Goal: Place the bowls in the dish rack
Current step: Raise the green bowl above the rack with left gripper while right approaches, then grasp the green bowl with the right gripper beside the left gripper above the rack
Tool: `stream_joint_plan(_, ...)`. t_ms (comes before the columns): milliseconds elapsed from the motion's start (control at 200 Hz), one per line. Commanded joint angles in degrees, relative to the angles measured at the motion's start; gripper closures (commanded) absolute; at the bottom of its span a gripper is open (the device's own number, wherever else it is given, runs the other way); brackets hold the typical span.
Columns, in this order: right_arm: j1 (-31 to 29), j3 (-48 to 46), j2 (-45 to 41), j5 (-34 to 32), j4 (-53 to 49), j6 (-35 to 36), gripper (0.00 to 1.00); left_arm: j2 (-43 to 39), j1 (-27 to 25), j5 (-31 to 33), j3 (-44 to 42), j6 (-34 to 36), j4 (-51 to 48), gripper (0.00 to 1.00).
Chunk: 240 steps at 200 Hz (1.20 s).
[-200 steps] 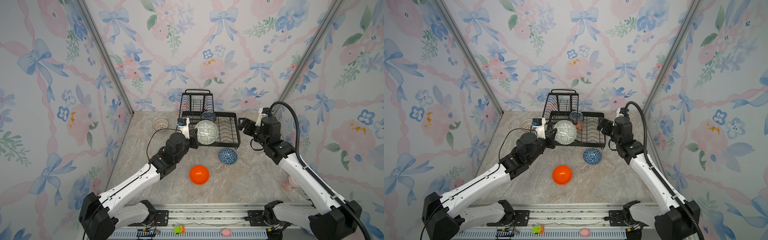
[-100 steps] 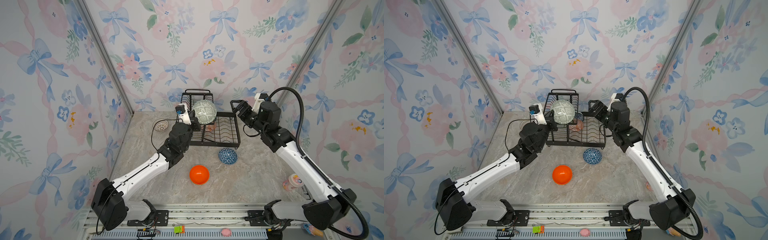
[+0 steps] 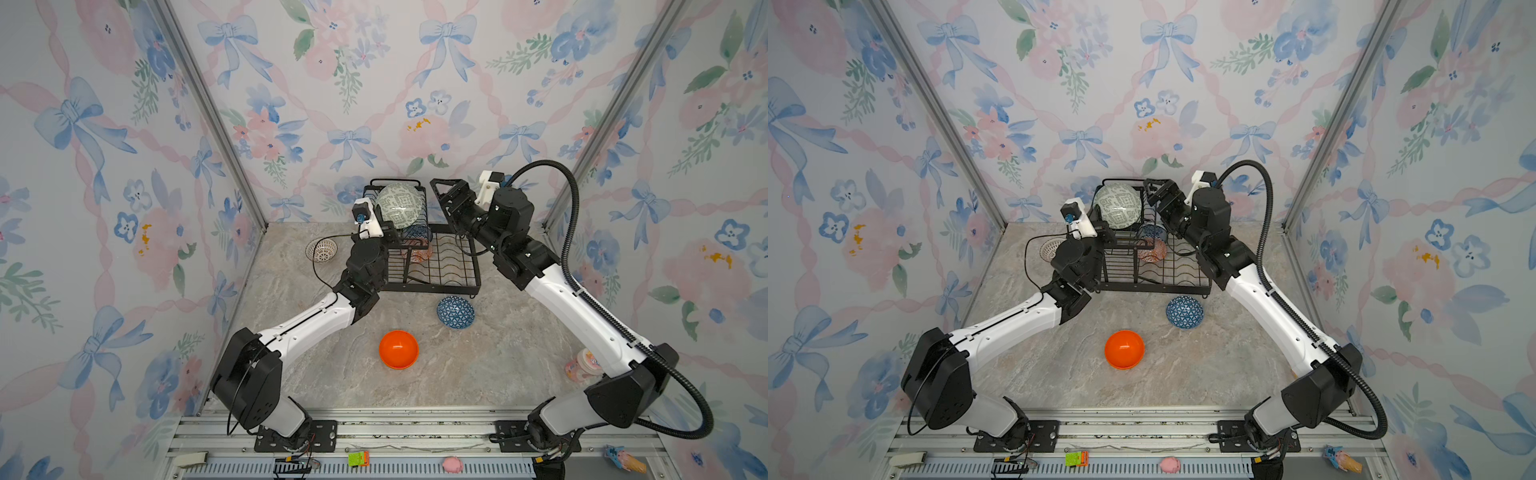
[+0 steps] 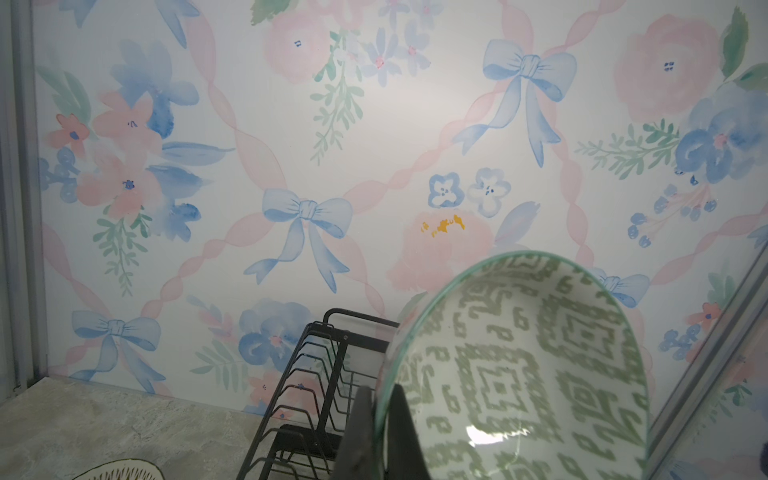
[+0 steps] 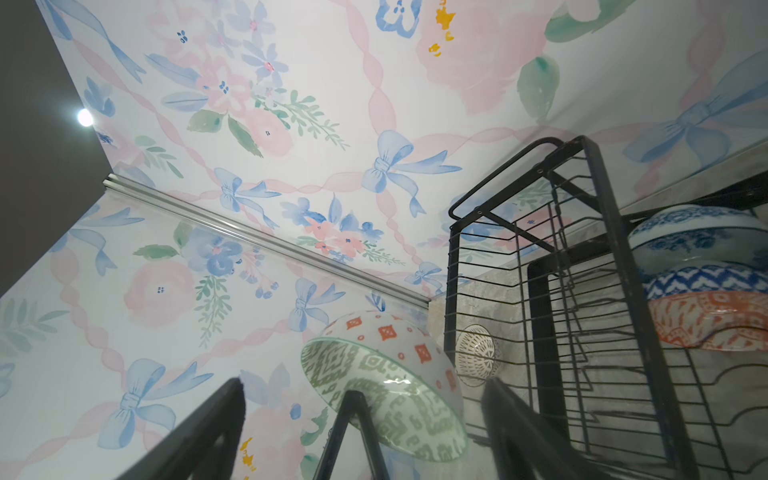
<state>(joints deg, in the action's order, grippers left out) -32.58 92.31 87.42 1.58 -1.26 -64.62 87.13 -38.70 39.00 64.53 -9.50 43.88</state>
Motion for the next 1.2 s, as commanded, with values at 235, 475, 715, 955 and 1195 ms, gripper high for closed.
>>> stream_joint_plan(235,-2.5,5.9,6.8,2.4,9.4,-11.2,0.17,3.0,0.0,1.8,1.4,4.8,12.4,1.00)
stream_joint_plan(475,-2.8,9.8,11.9,2.9,11.2,-15.6,0.22,3.9,-1.1,1.7,-0.1,8.1,16.8,1.00)
stream_joint_plan(715,-3.9,11.2,14.9,4.6,14.9,-20.8,0.27,4.7,-1.9,2.2,-1.1,10.6,19.7,1.00)
stream_joint_plan(955,-3.2,10.1,14.7,2.6,13.9,-20.0,0.31,3.5,-2.6,2.5,-3.5,11.2,22.3,1.00)
stream_joint_plan(1195,-2.9,11.6,16.2,2.4,12.4,-19.9,0.39,3.4,-5.0,2.5,-5.5,18.8,29.0,1.00)
